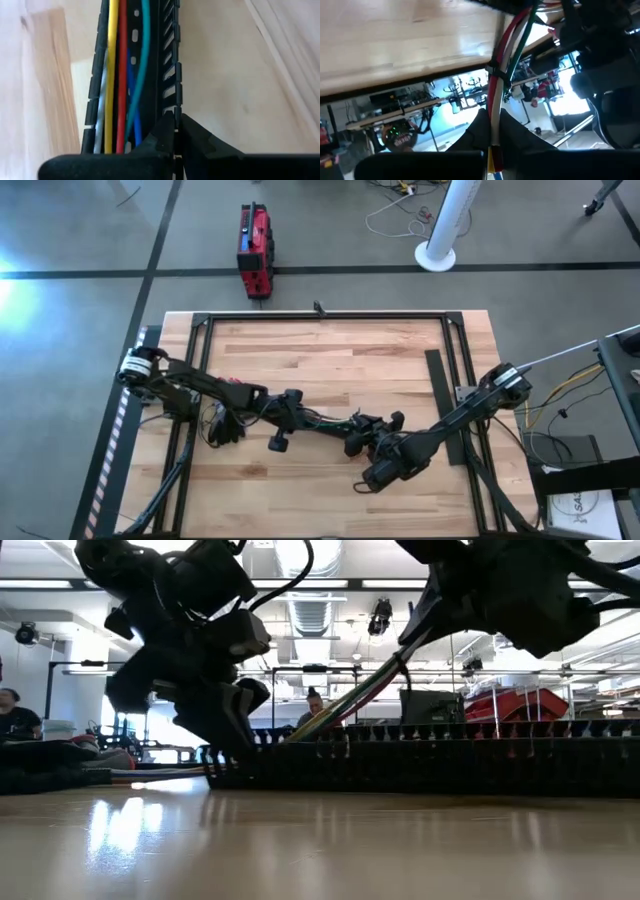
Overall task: Ziptie cables
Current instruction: Put the zip-tied cable wires into the black cable duct
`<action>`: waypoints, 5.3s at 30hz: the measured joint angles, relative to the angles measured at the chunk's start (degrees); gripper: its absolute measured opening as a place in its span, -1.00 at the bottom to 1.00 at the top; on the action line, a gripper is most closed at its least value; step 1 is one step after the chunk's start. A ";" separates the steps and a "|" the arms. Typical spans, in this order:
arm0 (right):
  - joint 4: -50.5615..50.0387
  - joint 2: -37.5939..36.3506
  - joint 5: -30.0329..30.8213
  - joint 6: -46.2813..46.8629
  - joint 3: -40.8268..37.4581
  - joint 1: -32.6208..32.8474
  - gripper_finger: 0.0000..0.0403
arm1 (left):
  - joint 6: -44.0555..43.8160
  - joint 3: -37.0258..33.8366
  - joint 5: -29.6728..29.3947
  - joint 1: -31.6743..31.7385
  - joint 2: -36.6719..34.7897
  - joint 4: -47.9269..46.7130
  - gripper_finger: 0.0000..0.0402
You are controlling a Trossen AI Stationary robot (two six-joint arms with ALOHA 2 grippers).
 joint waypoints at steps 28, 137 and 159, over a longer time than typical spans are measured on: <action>-31.23 -0.69 -12.75 23.16 0.44 16.73 -1.00 | -5.32 -0.44 7.35 0.96 -6.29 -10.49 -1.00; 10.88 -12.12 -28.00 201.31 -19.16 10.23 -0.95 | -14.84 -24.33 -4.69 0.79 -17.92 3.40 -0.46; 11.09 -12.86 -28.15 196.48 -18.92 10.18 -0.98 | -12.57 -30.04 -2.09 -0.22 -23.85 12.55 -0.37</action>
